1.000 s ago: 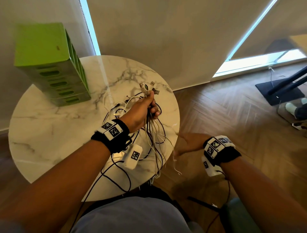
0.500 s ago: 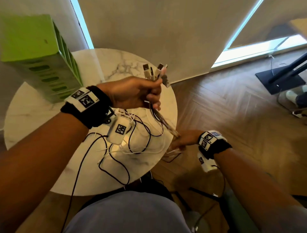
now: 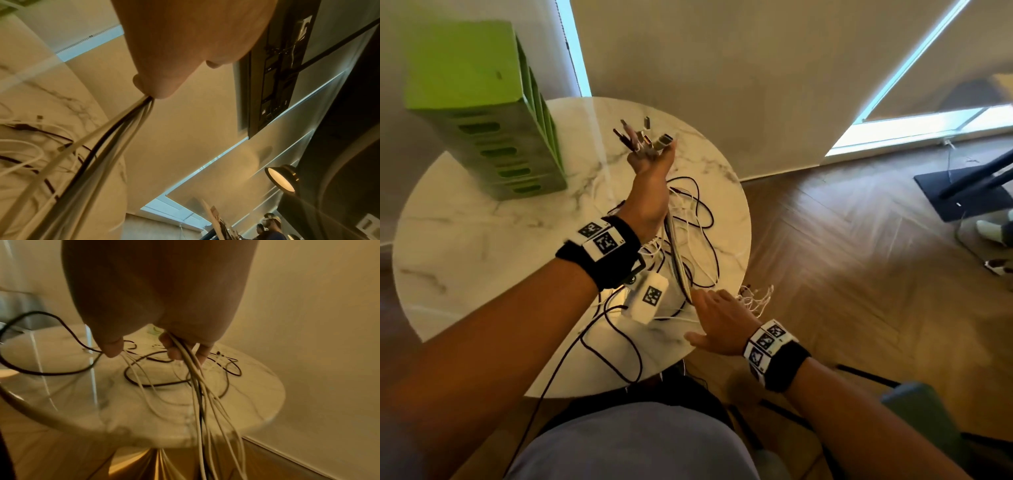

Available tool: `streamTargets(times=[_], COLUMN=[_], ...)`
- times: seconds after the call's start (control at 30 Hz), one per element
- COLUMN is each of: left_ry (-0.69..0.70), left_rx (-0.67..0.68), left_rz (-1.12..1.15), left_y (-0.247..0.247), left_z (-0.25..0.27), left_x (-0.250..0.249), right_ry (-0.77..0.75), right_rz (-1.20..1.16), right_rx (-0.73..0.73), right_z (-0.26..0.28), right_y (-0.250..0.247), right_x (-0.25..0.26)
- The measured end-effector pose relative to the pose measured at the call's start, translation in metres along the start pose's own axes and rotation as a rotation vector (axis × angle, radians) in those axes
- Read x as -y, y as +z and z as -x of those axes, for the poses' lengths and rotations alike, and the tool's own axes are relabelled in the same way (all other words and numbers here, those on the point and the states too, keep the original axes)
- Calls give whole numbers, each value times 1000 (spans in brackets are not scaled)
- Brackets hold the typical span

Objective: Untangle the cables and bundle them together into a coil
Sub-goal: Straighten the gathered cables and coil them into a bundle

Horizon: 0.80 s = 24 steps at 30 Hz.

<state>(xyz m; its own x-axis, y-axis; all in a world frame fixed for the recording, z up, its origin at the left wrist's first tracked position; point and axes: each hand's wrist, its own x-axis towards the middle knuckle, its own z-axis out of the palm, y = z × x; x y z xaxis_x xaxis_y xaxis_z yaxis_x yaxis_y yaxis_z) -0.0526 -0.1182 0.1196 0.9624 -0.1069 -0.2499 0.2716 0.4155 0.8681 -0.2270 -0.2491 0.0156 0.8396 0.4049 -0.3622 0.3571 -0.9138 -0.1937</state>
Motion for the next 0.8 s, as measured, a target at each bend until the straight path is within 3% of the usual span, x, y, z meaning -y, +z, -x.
streamTargets(times=[0.1,0.2,0.27,0.37,0.53,0.7,0.8], left_ry=[-32,-139,-264,-338,-63,1,-198], left_rx=[-5,145,275,395,339,382,537], left_rz=[-23,32,10,-71,-498,-37,4], left_y=[-20,-42,-56,-71,-94,-132,-145], left_z=[0,0,4,17,30,46,66], left_x=[-7,-25,-37,-50,-64,-64,-31], right_ry=[-29,-3,25,10,-44,-32,-77], right_rz=[-202,-300,-370,-710,-958,-1341,-1431], right_rx=[154,289,184,13,32,128,167], right_z=[-5,-23,-40,-67,-103,-109,-108], right_y=[-14,-38,-60,-100,-143,-173,-193], right_x=[10,6,5,19,65,96,108])
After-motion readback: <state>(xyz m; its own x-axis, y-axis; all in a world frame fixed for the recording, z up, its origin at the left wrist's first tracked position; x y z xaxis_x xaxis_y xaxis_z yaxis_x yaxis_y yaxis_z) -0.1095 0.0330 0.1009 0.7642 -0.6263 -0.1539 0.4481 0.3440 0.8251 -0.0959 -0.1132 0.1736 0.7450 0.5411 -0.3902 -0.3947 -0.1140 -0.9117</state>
